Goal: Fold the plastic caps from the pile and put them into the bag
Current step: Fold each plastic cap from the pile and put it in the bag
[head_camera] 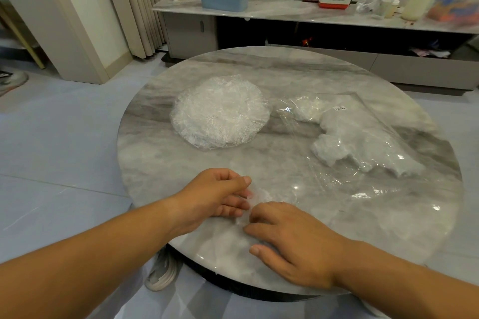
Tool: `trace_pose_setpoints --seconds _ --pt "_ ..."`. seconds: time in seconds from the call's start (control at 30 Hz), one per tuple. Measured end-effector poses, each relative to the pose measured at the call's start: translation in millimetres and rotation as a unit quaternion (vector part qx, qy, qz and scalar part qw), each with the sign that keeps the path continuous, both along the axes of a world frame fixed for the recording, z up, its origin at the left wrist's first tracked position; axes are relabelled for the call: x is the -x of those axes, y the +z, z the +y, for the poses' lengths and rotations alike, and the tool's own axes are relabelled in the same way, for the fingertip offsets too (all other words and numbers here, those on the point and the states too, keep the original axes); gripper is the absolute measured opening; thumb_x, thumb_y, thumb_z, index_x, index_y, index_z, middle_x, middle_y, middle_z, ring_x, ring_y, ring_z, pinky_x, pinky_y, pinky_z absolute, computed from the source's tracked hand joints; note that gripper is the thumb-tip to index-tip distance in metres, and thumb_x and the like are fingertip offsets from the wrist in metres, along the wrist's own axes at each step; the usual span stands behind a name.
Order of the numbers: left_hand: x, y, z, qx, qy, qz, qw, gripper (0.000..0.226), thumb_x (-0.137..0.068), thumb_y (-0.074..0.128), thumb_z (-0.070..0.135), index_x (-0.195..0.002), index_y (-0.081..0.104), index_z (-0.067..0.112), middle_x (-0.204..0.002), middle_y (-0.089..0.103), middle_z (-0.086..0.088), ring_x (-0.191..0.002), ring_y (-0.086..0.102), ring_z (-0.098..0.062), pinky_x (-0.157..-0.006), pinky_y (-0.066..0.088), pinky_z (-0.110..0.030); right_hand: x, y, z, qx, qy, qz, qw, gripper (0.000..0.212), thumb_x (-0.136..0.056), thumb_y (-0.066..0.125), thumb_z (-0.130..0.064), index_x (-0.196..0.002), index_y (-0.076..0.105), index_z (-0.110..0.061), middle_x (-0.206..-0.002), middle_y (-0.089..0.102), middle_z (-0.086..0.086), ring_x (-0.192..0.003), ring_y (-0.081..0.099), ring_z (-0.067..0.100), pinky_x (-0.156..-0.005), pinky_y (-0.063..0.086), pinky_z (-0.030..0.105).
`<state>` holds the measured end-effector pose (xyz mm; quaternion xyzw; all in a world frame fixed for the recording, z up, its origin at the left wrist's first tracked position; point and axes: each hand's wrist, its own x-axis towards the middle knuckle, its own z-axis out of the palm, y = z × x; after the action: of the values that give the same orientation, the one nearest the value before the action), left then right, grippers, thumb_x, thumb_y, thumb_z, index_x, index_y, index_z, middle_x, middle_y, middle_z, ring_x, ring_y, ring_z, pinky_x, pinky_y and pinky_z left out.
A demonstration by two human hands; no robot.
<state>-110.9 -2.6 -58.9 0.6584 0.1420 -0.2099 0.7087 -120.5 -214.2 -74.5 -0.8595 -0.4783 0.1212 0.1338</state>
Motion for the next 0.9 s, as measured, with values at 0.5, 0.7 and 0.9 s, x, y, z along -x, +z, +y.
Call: trace_pose_setpoints --seconds 0.5,0.7,0.9 --pt "2 -1 -2 -0.012 -0.069 0.007 0.998 0.030 -0.094 0.064 -0.002 -0.122 0.060 0.008 -0.110 0.075 -0.014 -0.096 0.074 -0.033 -0.079 0.063 -0.038 17 -4 -20 0.012 -0.038 -0.077 0.996 0.045 -0.103 0.035 -0.053 -0.130 0.058 -0.026 -0.131 0.054 -0.011 -0.123 0.046 0.014 -0.107 0.034 0.034" --pt "-16 1 -3 -0.251 -0.051 -0.107 0.961 0.033 -0.076 0.088 0.021 -0.100 0.067 0.012 -0.077 0.068 -0.002 -0.059 0.065 -0.010 -0.056 0.054 -0.027 19 -8 -25 0.011 -0.043 -0.057 0.997 0.044 -0.102 0.038 -0.054 -0.126 0.060 -0.025 -0.127 0.055 -0.008 -0.120 0.050 0.016 -0.104 0.040 0.035" --pt "-33 4 -15 -0.389 -0.179 -0.140 0.893 0.043 -0.069 0.089 0.044 -0.104 0.069 0.027 -0.095 0.071 0.011 -0.080 0.066 0.000 -0.078 0.053 -0.019 8 -4 -33 0.010 0.005 -0.031 0.999 0.048 -0.100 0.041 -0.056 -0.125 0.063 -0.022 -0.135 0.055 -0.005 -0.129 0.048 0.016 -0.113 0.033 0.031"
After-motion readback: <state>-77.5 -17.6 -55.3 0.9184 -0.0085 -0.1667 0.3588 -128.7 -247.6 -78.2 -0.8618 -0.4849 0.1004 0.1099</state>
